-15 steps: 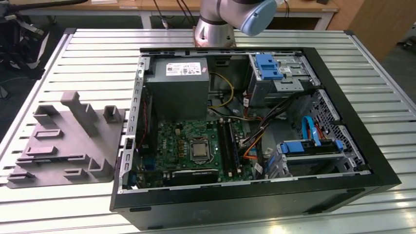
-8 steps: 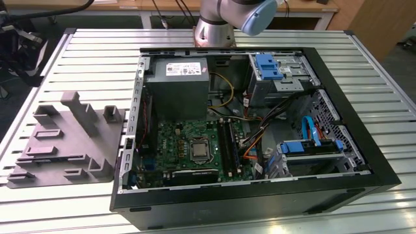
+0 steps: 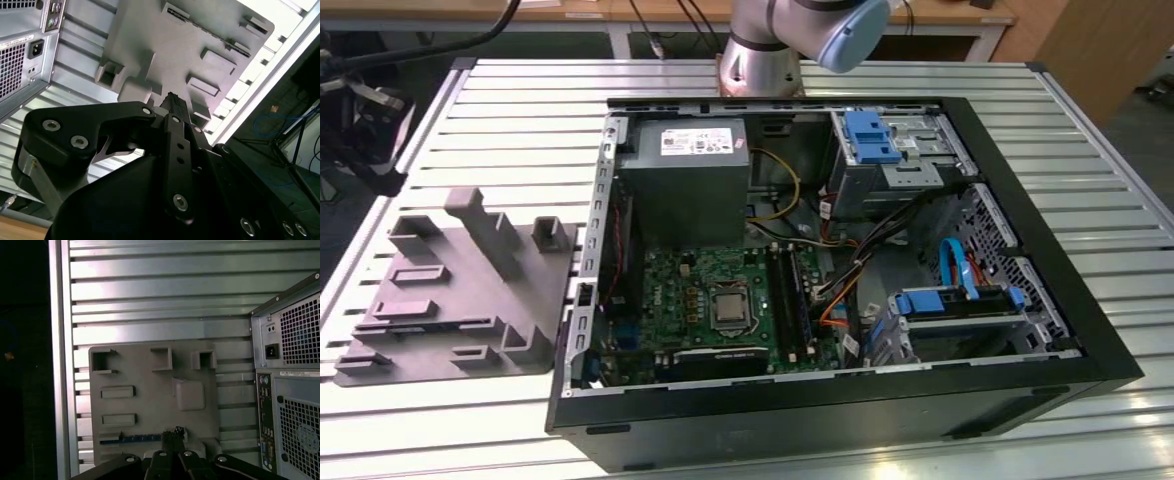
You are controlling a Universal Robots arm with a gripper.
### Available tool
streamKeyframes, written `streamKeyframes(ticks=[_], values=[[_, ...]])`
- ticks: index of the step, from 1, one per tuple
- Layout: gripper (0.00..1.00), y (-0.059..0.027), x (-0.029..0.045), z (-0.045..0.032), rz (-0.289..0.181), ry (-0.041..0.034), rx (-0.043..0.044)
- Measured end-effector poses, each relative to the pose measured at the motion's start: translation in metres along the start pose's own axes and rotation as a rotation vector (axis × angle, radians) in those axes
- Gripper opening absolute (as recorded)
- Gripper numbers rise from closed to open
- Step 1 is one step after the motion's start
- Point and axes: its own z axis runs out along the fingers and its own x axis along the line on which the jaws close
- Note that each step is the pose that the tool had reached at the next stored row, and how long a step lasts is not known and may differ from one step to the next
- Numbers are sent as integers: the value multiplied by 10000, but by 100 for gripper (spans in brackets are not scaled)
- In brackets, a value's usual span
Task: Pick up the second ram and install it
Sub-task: 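Reach for the second ram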
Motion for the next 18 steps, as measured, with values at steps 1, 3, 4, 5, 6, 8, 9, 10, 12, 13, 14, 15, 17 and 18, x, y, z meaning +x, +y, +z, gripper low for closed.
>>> streamKeyframes(ticks=[1, 3, 4, 5, 6, 8, 9, 10, 12, 13, 14, 15, 17, 18], values=[[11, -20, 1, 11, 0, 0, 0], [11, -56, 2, 33, 1, 0, 0], [11, -73, 2, 45, 1, -1, -1], [11, -90, 2, 57, 1, -1, -1], [11, -107, 3, 69, 1, -1, -1], [11, -141, 5, 95, 0, 0, 0], [11, -156, 5, 108, 1, 0, 0], [11, -172, 6, 121, 1, -1, -1], [11, -201, 8, 149, 0, -1, -1], [11, -216, 8, 163, -1, -1, 0], [11, -229, 8, 178, 0, -1, -1], [11, -241, 8, 195, 0, -3, -2], [11, -267, 9, 225, 1, 0, 0], [11, -281, 10, 242, 1, 0, 1]])
